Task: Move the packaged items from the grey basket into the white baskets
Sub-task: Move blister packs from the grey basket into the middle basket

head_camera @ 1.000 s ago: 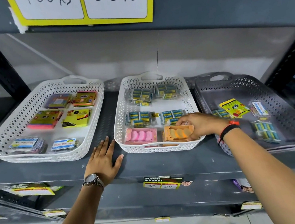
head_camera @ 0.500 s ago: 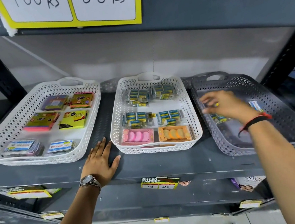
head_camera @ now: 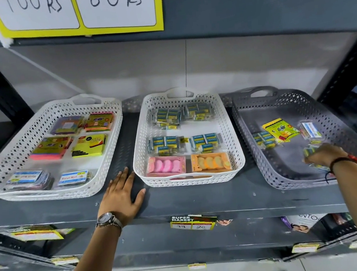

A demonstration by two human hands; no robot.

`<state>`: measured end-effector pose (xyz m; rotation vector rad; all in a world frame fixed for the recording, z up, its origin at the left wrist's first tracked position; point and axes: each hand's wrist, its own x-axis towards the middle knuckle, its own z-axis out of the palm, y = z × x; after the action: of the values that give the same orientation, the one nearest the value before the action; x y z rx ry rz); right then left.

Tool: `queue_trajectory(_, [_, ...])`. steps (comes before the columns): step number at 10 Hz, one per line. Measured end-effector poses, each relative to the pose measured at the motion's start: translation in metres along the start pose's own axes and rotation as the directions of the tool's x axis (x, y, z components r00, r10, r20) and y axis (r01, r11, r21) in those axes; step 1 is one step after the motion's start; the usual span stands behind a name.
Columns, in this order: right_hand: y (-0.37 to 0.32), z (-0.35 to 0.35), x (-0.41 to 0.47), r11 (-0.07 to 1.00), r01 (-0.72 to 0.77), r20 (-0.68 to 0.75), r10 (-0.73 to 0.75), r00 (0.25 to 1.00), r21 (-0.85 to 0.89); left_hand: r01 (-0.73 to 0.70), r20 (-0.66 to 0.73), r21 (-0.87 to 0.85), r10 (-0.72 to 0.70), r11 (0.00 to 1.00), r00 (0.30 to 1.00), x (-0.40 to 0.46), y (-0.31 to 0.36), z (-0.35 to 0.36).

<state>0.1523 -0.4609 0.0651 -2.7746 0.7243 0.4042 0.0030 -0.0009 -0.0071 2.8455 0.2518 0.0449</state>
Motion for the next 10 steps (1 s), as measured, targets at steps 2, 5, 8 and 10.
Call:
queue_trajectory(2, [0.0,-0.013,-0.01,1.0,-0.026,-0.112,0.025,0.993,-0.005,-0.002,-0.003,-0.016,0.002,1.0,1.0,0.0,-0.001,0.0])
queue_trajectory(5, [-0.062,-0.074,-0.065,0.819,0.45,-0.147,-0.427,0.892,0.356,0.004,-0.002,-0.016,-0.004,1.0,1.0,0.0,0.0,0.0])
queue_trajectory(8, [-0.174,-0.027,-0.081,0.604,0.797,0.058,-0.795,0.604,-0.01,-0.005,-0.013,0.005,0.005,1.0,1.0,-0.001,0.001,-0.003])
queue_trajectory(10, [-0.185,0.005,-0.07,0.586,0.81,0.204,-0.791,0.576,-0.016,-0.003,-0.014,-0.002,0.003,1.0,1.0,-0.001,0.001,-0.003])
